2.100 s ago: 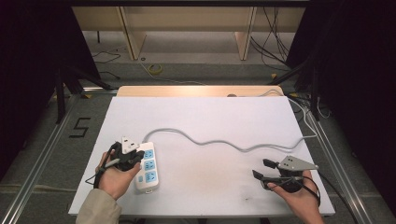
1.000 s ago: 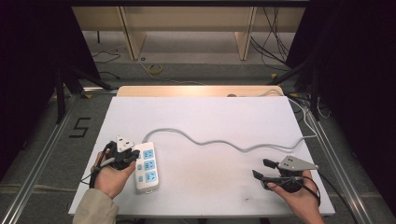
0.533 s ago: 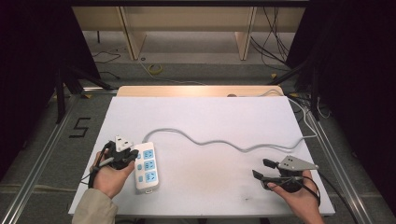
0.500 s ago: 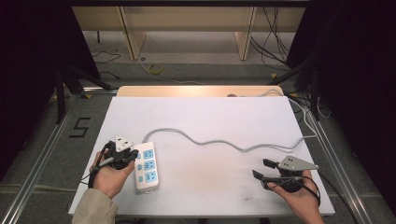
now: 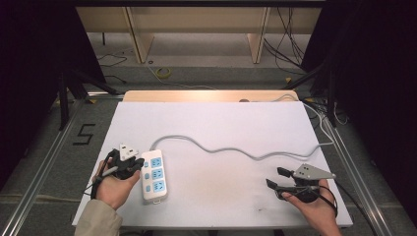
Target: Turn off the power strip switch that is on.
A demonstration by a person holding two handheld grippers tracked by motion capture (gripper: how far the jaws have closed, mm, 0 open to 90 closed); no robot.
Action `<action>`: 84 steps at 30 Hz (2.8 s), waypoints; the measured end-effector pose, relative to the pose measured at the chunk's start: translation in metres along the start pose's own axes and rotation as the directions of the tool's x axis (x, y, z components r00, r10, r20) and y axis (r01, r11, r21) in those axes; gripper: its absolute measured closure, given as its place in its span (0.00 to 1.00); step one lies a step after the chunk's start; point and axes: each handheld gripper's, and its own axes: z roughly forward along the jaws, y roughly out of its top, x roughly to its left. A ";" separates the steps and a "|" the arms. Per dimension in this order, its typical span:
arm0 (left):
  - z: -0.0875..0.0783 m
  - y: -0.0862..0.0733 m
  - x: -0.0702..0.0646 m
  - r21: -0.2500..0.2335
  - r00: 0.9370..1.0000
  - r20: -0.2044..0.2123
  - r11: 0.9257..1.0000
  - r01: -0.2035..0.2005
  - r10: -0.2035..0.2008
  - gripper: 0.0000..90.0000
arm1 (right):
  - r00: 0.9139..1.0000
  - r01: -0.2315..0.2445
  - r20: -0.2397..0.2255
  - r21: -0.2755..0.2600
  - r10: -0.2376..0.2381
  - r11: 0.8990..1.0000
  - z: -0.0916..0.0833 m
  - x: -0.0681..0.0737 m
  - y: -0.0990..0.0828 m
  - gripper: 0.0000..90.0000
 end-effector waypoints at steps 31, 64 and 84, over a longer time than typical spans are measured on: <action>-0.006 0.000 -0.004 0.161 0.996 0.072 0.985 -0.064 0.053 1.00 | 1.000 0.001 -0.004 0.002 -0.001 1.000 -0.001 0.000 0.001 0.42; 0.001 -0.002 -0.017 0.236 0.989 0.120 0.965 -0.117 0.091 1.00 | 1.000 0.006 -0.005 -0.001 -0.006 1.000 0.000 0.000 0.001 0.42; 0.011 -0.005 -0.025 0.297 0.982 0.158 0.944 -0.143 0.099 1.00 | 1.000 0.005 -0.005 -0.003 -0.005 1.000 -0.001 0.000 0.001 0.42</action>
